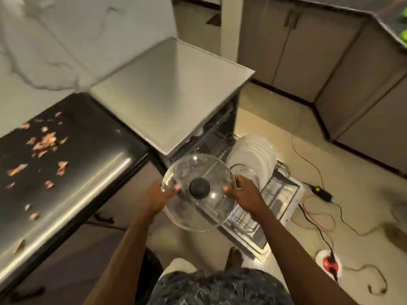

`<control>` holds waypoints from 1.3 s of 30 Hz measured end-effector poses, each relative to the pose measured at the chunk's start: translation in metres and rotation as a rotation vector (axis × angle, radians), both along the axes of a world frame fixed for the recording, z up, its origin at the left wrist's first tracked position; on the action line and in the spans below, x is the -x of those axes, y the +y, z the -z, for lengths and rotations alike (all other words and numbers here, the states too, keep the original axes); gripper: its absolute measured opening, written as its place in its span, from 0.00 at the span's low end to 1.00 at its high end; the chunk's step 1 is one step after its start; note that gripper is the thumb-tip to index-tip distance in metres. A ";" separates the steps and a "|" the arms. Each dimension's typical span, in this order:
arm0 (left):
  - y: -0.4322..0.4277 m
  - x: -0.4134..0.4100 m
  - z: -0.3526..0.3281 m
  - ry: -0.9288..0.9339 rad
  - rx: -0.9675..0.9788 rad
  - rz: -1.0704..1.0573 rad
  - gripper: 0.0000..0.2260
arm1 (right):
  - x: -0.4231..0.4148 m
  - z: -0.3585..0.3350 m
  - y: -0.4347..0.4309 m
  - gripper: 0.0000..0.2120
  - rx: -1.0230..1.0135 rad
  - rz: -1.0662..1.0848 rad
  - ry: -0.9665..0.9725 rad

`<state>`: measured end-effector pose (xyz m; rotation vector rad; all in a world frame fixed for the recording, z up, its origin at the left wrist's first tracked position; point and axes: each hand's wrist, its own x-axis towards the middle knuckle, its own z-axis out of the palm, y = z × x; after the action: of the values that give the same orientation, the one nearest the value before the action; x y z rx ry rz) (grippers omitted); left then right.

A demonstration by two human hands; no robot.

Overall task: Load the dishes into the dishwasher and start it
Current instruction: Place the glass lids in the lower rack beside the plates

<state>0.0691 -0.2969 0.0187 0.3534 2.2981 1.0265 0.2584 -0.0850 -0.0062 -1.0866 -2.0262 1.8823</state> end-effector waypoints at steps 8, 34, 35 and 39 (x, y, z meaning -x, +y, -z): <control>0.117 -0.006 0.089 -0.230 0.207 0.339 0.13 | -0.079 0.101 0.037 0.06 0.151 0.360 -0.178; 0.370 0.120 0.446 -0.085 0.172 0.699 0.13 | 0.031 0.416 0.186 0.04 -0.106 0.579 -0.407; 0.369 0.120 0.450 -0.076 0.171 0.706 0.13 | 0.032 0.418 0.185 0.04 -0.101 0.584 -0.410; 0.366 0.120 0.458 -0.062 0.177 0.734 0.14 | 0.036 0.427 0.184 0.05 -0.101 0.574 -0.461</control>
<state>-0.0510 0.0690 -0.4390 0.9780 1.9272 0.4496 0.2221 0.0991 -0.4330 -1.9508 -1.6971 1.3109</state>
